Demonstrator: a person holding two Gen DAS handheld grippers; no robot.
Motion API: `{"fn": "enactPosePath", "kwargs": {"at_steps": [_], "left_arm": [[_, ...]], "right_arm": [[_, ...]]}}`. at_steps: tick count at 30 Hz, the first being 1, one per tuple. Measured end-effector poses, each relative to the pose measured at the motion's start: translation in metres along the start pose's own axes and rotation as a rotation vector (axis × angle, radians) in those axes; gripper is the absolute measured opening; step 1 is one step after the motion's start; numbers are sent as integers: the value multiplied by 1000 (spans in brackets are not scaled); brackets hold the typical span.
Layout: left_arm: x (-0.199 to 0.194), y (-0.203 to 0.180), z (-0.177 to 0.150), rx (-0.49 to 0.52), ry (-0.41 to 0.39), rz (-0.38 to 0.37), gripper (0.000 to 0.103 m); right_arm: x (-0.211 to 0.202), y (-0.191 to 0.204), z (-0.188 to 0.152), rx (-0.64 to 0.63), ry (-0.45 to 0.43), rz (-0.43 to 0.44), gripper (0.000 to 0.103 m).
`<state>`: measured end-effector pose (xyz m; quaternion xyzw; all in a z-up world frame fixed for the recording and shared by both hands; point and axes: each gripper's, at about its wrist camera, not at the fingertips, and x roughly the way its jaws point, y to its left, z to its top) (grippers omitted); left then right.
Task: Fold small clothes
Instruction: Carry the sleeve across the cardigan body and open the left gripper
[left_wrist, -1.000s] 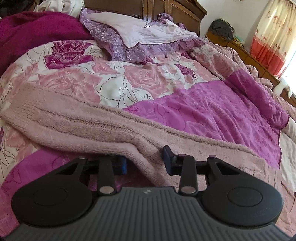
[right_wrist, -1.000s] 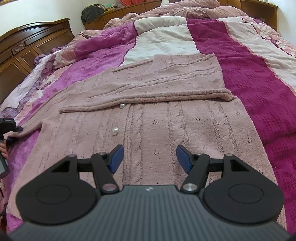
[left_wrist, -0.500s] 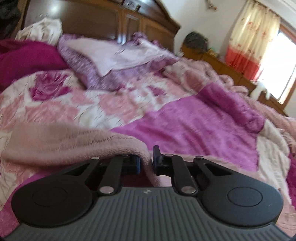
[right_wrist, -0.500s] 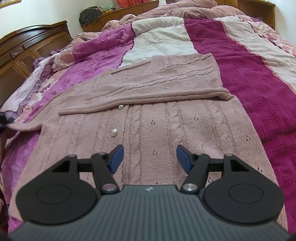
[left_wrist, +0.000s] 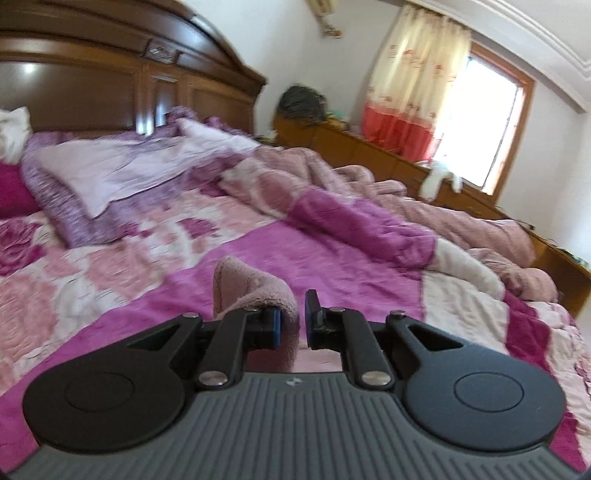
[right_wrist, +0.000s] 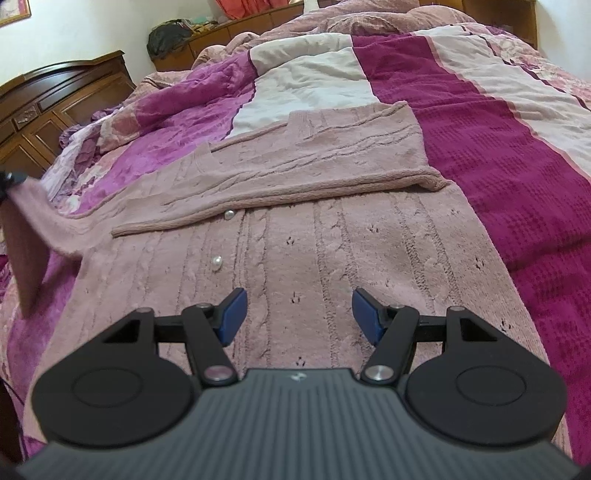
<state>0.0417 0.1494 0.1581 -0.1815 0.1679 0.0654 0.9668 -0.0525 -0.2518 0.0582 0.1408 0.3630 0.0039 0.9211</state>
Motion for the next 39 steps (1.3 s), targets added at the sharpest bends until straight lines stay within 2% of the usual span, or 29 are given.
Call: {"fn": "enactPosePath", "kwargs": {"at_steps": [7,13,21,26,29,34,36,39], "left_arm": [[3,-70,1,55,3,-111,13],[13,-130,-13,106,28,-196,13],[54,-194,-75,182,162,-231,13],[81,-212,-112,212,241,-234,13],[93,-221,-132,273,277,-228,14],[116,-217,-160,326,403,-210,15],[121,-210,-169,325,441,-198,21],[121,-206,-173,347,440,-214,35]], "right_arm": [[-4,-8,2,30,-19,14,65],[-6,-18,3,68,-32,25,65],[-2,-33,-1,125,-29,32,65],[4,-40,-3,134,-12,36,65],[6,-43,-5,148,-5,43,65],[6,-46,-6,163,-8,51,65],[7,-46,-7,163,-4,50,65],[6,-44,-7,157,-5,44,65]]}}
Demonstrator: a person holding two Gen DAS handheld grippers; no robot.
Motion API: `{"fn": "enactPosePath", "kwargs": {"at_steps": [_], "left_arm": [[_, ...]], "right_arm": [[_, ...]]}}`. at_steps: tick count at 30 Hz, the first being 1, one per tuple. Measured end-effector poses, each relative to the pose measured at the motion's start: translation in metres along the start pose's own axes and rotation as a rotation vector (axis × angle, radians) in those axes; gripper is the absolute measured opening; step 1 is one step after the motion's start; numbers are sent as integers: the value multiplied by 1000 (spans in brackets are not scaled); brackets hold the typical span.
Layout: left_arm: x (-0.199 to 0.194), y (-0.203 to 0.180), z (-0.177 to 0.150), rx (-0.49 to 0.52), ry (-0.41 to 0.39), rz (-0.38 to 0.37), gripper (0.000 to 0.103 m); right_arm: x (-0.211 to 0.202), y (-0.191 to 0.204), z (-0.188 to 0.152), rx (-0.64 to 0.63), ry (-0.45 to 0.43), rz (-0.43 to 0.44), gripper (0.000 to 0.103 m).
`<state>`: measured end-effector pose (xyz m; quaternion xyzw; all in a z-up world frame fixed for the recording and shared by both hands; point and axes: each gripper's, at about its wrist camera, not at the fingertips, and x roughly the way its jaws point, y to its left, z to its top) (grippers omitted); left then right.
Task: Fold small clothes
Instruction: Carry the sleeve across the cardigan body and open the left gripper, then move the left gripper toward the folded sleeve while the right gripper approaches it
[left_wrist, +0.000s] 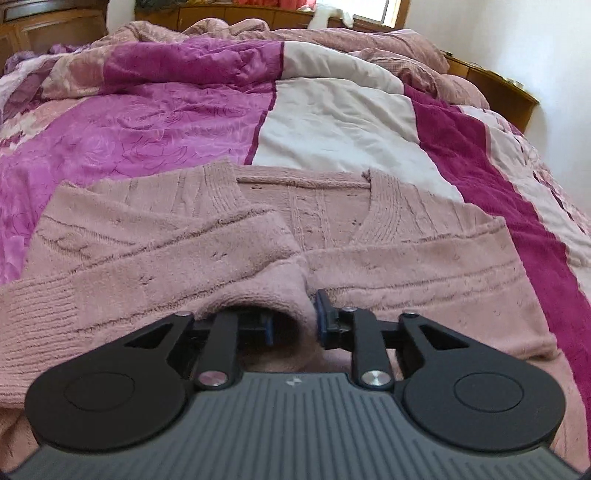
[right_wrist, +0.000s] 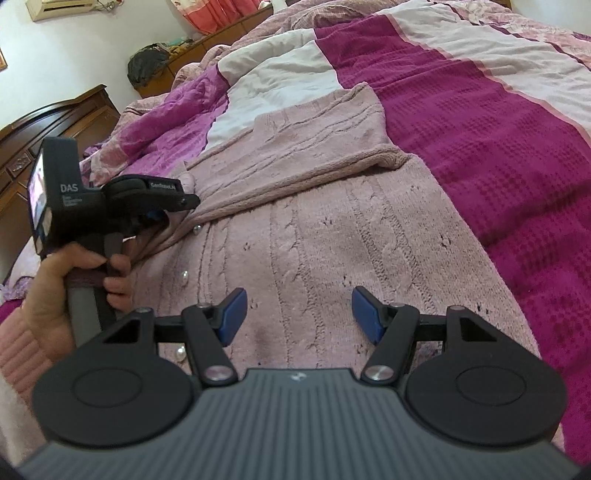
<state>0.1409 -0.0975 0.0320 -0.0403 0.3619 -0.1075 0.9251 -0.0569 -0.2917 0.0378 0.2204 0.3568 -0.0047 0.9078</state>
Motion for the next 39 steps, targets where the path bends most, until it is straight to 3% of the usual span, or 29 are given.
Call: {"fn": "enactPosePath", "kwargs": {"at_steps": [3,9,17,25,30,39], "left_arm": [[-6,-3,1,33,16,-1,53],[-30,-5,3,54,49,22,62],[-81,10,-14,91,85,51,64],[-135,58,-40,16,69,143,65],[-153,81,-51,11,66,242,65],[-169,112,-57,-46,68,288,65]], "right_arm": [[-1,0,0,7,-2,0,65],[-5,-1,0,9,-11,-1,65],[-9,5,0,-4,-22,-4,65],[-10,26,3,-57,-28,15,65],[-8,46,7,-112,-29,45,65],[10,93,19,-222,-7,120,65]]}}
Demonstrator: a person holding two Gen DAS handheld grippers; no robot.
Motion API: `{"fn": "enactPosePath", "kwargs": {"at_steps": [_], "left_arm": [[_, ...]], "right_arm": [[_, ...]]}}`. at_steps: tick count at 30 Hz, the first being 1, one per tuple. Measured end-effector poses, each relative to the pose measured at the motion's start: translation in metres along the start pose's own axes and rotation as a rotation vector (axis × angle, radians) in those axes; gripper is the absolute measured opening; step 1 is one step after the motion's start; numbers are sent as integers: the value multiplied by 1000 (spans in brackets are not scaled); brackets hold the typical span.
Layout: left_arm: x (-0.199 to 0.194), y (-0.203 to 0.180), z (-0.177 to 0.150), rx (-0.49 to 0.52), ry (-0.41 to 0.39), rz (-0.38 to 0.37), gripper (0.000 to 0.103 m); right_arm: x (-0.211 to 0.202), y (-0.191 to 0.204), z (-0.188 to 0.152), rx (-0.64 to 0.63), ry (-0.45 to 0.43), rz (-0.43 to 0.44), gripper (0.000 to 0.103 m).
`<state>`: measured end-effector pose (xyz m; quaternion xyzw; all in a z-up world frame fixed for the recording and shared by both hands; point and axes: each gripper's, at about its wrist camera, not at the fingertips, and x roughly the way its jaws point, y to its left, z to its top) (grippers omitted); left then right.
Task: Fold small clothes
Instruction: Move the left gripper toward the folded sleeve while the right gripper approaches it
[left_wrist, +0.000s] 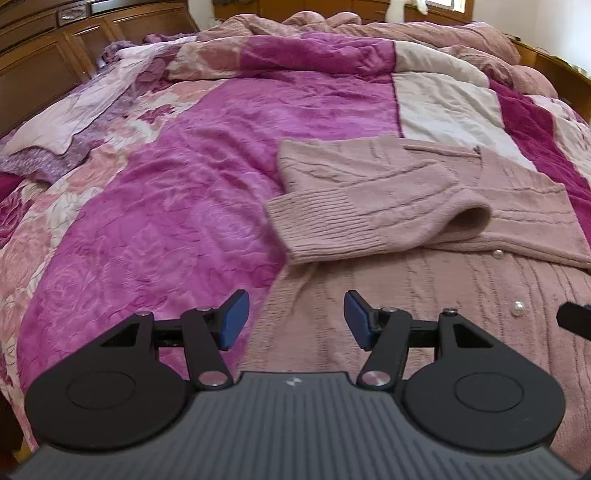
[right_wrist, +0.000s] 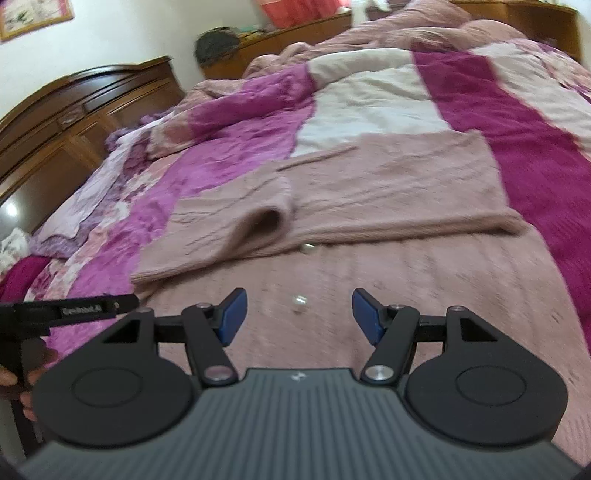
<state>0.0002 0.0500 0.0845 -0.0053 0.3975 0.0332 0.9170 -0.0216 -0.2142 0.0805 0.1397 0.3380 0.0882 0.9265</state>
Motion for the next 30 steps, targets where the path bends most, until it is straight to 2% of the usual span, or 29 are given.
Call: {"fn": "enactPosePath", "kwargs": {"at_steps": [11,20,26,30], "left_arm": [[7,44,-8,-92,17,79,65],[10,66,-15,-145,30,95,65],[15,69,-19,-154,44,90,65],[17,73,-23,-167,56,87,65]], "right_arm": [[46,61,21,-128,44,126,65],[80,113,23,-254,73,226,65],[113,140,18,-324,148,290,65],[129,147,13,-335,184,290,65]]}}
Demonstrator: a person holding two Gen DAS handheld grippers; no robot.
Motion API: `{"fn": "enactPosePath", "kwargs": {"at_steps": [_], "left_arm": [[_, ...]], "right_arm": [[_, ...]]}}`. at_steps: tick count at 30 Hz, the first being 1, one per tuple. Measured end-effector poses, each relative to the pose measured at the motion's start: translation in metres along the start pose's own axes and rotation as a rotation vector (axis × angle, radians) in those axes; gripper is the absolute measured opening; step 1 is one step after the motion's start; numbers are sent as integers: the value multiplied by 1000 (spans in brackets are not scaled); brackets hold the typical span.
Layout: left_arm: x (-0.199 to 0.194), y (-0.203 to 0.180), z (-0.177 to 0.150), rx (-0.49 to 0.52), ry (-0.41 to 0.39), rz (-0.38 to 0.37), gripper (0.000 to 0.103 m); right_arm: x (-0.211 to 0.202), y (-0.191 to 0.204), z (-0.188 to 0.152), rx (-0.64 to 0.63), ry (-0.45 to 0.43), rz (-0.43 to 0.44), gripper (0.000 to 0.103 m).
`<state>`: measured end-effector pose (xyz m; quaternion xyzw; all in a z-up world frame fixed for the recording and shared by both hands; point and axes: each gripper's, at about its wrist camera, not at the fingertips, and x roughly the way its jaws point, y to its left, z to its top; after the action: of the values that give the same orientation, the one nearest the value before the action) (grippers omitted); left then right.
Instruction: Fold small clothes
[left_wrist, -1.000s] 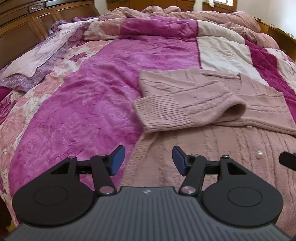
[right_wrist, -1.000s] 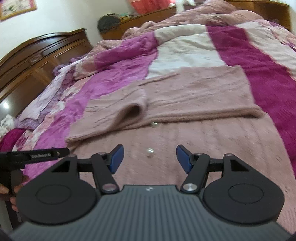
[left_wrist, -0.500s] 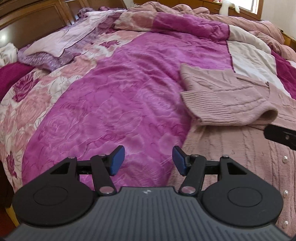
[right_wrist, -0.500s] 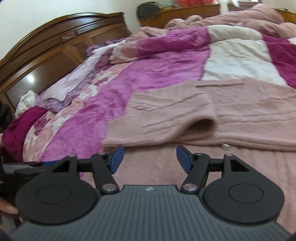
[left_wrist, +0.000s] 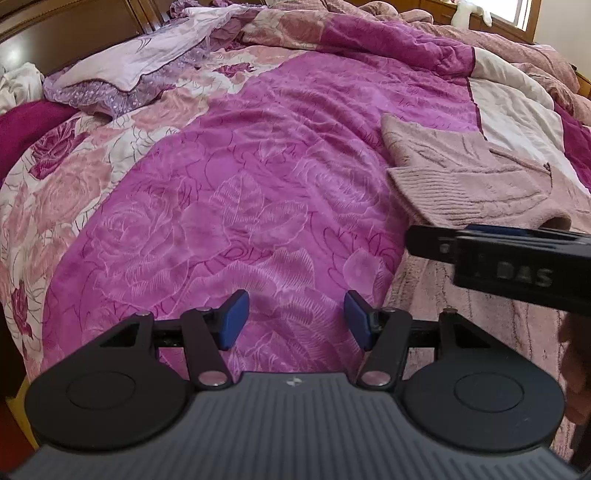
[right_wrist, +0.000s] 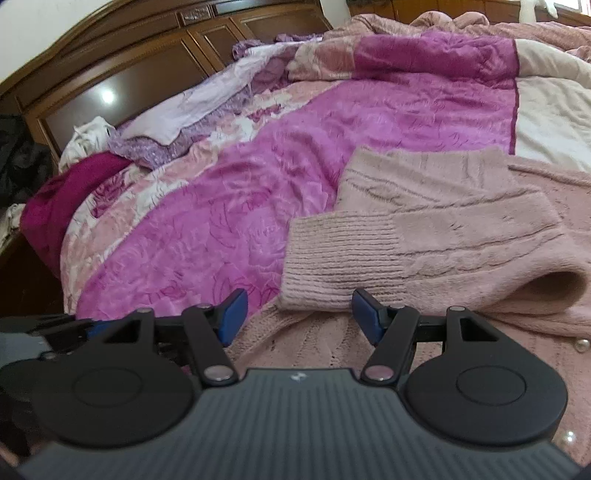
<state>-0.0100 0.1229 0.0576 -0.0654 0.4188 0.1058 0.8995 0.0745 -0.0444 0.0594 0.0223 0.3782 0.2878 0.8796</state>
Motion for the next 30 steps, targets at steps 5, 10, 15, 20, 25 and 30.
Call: {"fn": "enactPosePath", "kwargs": {"at_steps": [5,10,15,20,25,30], "left_arm": [[0,5,0,-9,-3,3,65],[0,6,1,-19,-3,2,65],[-2,2,1,-2,-10,0,65],[-8,-2,6,1,-30,-10,65],[-14,-13,14,33,-60,-27,65],[-16,-30,31,82,-103,-53,65]], "right_arm": [[7,2,1,-39,-18,-14,56],[11,1,4,-74,-10,-33,30],[-7,-9,13,-14,-64,13,13],[-36,-35,27,114,-143,62,13],[-67,-79,37,295,-214,89,13],[-102,-121,36,418,-314,68,12]]}}
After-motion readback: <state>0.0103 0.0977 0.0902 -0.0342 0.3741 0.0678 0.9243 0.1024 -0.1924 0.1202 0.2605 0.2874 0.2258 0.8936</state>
